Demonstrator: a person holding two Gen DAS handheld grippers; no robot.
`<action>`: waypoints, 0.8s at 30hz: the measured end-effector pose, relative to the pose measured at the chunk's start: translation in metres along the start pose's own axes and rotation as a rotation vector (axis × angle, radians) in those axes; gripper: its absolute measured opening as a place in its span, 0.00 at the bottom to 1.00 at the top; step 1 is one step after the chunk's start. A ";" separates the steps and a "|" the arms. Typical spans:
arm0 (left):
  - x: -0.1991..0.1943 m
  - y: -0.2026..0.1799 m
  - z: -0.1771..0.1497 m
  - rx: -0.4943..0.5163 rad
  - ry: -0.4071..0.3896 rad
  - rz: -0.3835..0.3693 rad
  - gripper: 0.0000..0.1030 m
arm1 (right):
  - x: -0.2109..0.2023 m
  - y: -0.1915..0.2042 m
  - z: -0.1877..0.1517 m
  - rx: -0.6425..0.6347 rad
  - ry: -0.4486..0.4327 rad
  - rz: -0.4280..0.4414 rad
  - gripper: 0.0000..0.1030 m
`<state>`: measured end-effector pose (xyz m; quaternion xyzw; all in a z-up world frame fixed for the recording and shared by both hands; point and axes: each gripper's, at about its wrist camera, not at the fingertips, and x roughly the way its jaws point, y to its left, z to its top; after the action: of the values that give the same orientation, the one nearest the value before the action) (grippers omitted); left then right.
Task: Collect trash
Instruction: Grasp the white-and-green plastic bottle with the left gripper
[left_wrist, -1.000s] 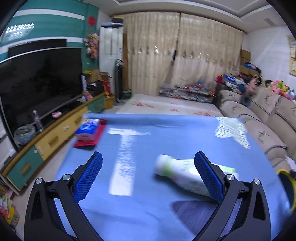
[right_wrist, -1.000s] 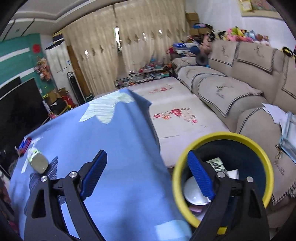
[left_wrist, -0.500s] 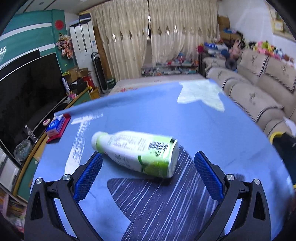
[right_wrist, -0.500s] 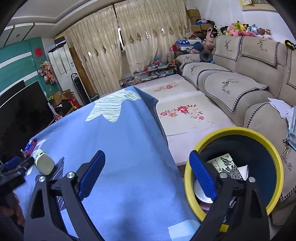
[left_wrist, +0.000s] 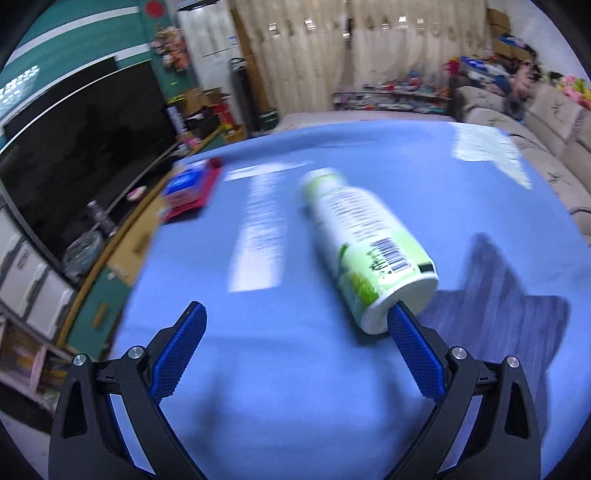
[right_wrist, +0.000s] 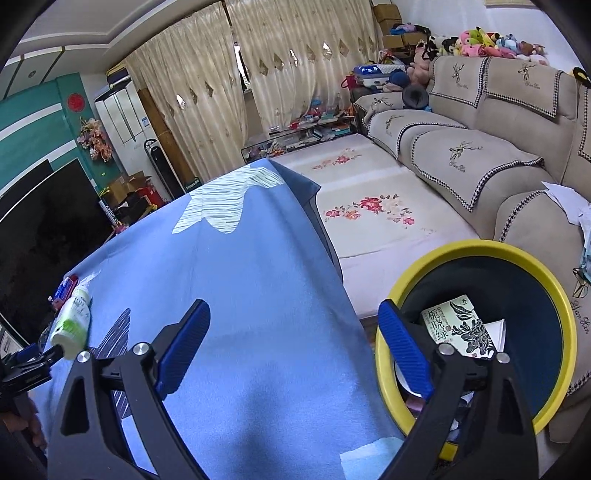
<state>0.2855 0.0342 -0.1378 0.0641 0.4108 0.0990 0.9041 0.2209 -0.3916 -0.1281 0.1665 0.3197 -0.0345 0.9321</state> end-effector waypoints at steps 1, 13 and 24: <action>0.000 0.012 -0.001 -0.021 0.004 0.018 0.94 | 0.000 0.001 0.000 -0.002 -0.001 -0.001 0.85; 0.005 0.017 0.042 -0.004 0.001 -0.106 0.95 | 0.005 0.009 0.000 -0.020 0.010 -0.018 0.85; 0.064 -0.013 0.059 0.014 0.178 -0.139 0.67 | 0.013 0.007 0.000 -0.003 0.047 -0.007 0.85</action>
<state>0.3726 0.0340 -0.1485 0.0328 0.4934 0.0385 0.8683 0.2325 -0.3849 -0.1342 0.1650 0.3423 -0.0333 0.9244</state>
